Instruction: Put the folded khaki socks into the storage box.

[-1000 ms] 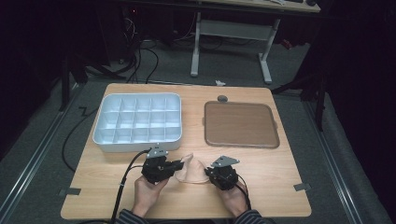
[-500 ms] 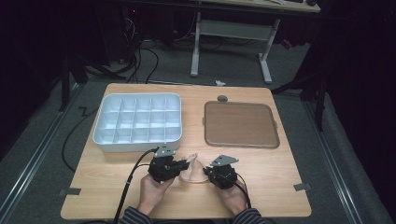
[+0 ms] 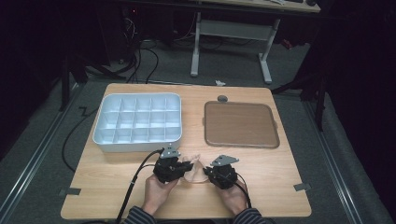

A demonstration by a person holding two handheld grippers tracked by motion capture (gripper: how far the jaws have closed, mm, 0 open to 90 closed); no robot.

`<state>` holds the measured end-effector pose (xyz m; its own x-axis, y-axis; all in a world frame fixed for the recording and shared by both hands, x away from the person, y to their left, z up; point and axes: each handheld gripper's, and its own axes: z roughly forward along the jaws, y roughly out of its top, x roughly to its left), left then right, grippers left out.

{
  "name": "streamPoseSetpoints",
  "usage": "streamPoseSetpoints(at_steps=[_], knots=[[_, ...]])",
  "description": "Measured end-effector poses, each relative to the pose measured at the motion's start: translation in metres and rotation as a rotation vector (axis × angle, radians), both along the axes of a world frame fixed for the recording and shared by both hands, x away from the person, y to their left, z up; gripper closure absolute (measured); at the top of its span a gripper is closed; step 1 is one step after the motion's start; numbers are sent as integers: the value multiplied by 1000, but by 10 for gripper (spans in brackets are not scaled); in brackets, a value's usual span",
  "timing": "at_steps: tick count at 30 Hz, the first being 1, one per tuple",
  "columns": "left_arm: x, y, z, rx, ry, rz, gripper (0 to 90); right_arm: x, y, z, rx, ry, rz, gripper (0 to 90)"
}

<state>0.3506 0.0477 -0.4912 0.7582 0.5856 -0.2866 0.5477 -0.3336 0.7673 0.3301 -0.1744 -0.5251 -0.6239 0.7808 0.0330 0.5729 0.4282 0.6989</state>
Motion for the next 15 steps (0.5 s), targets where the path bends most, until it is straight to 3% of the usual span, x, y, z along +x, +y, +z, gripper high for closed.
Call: streamPoseSetpoints(at_steps=[15], knots=[[2,-15,-10,25,21,-3,820,0,0,0,6,1,2,855]])
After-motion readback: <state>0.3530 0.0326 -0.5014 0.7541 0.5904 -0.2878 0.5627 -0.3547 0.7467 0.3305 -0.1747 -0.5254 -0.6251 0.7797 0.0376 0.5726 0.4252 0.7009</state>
